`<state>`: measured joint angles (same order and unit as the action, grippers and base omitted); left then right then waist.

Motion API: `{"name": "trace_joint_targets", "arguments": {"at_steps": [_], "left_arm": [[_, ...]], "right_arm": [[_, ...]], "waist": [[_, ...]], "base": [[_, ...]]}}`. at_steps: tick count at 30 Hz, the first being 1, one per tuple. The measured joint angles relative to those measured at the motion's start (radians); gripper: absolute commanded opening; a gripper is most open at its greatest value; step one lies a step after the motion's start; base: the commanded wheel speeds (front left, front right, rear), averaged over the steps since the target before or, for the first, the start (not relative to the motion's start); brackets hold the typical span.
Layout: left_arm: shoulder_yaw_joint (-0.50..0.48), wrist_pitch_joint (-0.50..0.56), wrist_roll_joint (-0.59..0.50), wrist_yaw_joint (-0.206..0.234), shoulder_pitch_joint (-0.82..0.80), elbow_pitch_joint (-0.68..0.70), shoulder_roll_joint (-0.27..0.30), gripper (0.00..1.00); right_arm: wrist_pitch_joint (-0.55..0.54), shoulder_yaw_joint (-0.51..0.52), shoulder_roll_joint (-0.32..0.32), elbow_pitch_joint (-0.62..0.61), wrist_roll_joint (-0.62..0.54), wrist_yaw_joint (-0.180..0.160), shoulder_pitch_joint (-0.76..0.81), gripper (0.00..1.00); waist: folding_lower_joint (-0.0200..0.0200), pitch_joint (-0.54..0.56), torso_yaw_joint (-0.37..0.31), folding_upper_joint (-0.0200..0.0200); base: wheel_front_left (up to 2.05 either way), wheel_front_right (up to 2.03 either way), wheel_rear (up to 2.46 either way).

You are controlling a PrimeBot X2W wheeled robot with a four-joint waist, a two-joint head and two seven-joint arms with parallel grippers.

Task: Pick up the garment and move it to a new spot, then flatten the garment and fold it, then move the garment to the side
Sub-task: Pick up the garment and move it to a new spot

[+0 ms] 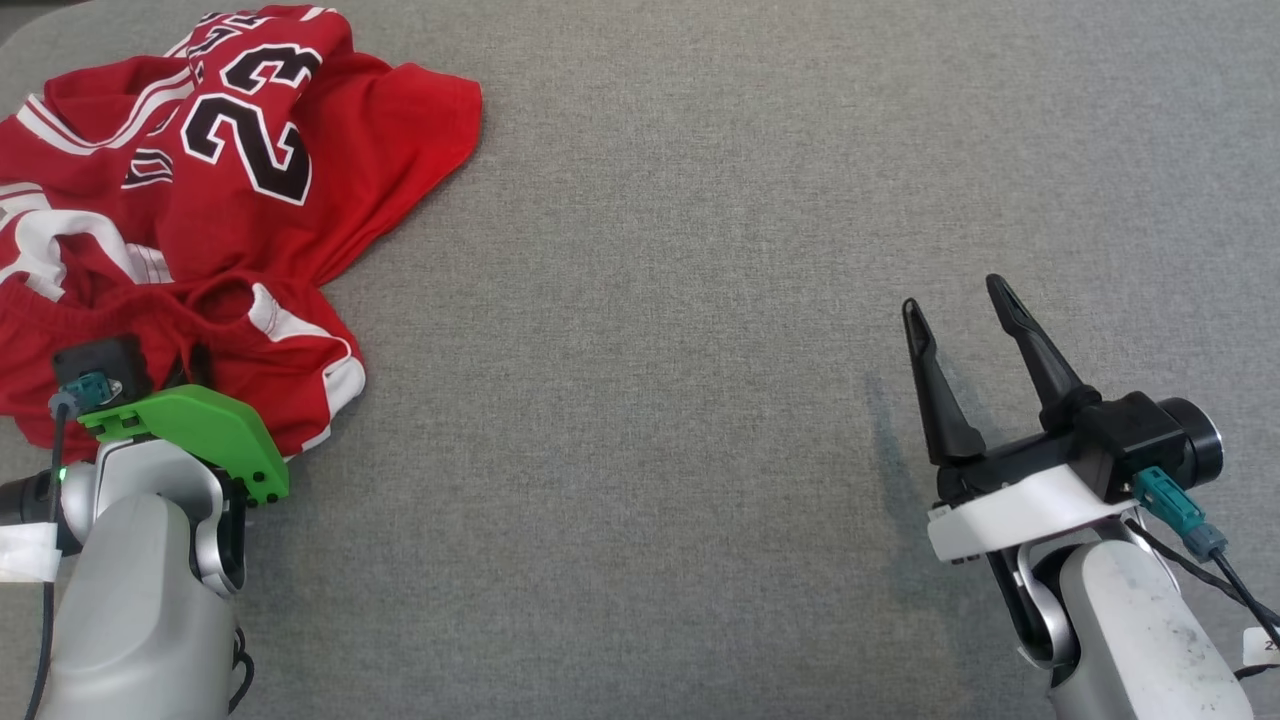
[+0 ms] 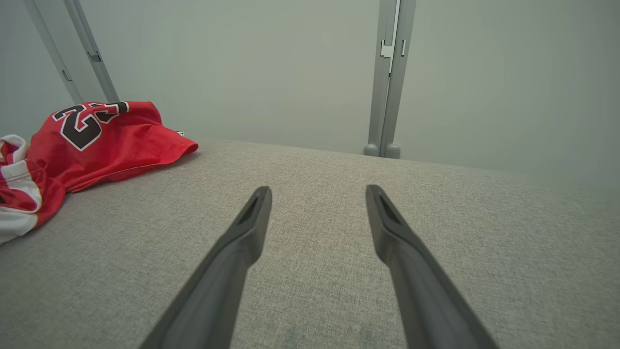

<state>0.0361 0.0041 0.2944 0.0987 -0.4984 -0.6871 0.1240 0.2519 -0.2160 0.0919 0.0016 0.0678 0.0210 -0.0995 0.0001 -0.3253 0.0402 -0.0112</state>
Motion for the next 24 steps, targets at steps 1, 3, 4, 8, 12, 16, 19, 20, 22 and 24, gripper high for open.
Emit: {"name": "trace_joint_targets", "arguments": {"at_steps": [1,3,4,8,12,16,19,20,22,24], "left_arm": [[0.000,-0.009,0.000,0.000,-0.002,-0.007,-0.001,0.00],[0.000,-0.015,0.000,0.000,-0.004,-0.013,-0.003,0.00],[0.000,-0.023,0.000,0.000,-0.006,-0.017,-0.006,0.00],[-0.002,-0.067,0.003,0.000,-0.012,-0.026,-0.016,0.00],[-0.009,-0.128,0.018,-0.007,-0.019,-0.017,-0.029,0.00],[-0.010,-0.189,0.039,-0.038,-0.020,-0.005,-0.048,0.00],[-0.013,-0.233,0.049,-0.059,-0.020,0.020,-0.049,0.00],[-0.015,-0.238,0.055,-0.066,-0.022,0.028,-0.049,0.00],[-0.018,-0.244,0.060,-0.078,-0.026,0.051,-0.049,0.00],[-0.019,-0.246,0.065,-0.093,-0.039,0.073,-0.052,0.00]], "right_arm": [[0.000,0.005,0.000,0.001,0.000,-0.001,0.000,1.00],[0.000,0.010,0.000,0.001,0.000,-0.001,0.000,1.00],[0.000,0.014,0.000,0.002,0.000,-0.001,-0.001,1.00],[0.000,0.017,-0.001,0.006,0.001,-0.004,-0.006,1.00],[0.000,0.024,-0.004,0.012,0.003,-0.006,-0.015,1.00],[0.000,0.037,-0.005,0.025,0.004,-0.007,-0.014,1.00],[0.000,0.041,-0.006,0.033,0.013,-0.011,-0.013,1.00],[0.000,0.042,-0.007,0.035,0.013,-0.012,-0.013,1.00],[0.000,0.044,-0.010,0.039,0.014,-0.013,-0.011,1.00],[0.000,0.044,-0.013,0.044,0.014,-0.013,-0.008,1.00]], "waist": [[0.0000,0.002,0.001,0.0000],[-0.0001,0.004,0.003,0.0000],[0.0000,0.008,0.004,0.0000],[0.0000,0.025,0.012,0.0000],[0.0000,0.049,0.019,0.0000],[0.0000,0.080,0.029,0.0000],[0.0000,0.107,0.035,0.0000],[0.0000,0.117,0.038,0.0000],[-0.0001,0.137,0.041,0.0000],[0.0000,0.158,0.044,0.0000]], "base": [[0.00,0.00,0.00],[0.00,0.00,0.00],[0.00,0.00,0.00],[0.00,0.00,0.00],[0.00,0.00,0.00],[0.00,0.00,0.00],[0.00,0.00,0.00],[0.00,0.00,0.00],[0.00,0.00,0.00],[0.00,0.00,0.00]]}}
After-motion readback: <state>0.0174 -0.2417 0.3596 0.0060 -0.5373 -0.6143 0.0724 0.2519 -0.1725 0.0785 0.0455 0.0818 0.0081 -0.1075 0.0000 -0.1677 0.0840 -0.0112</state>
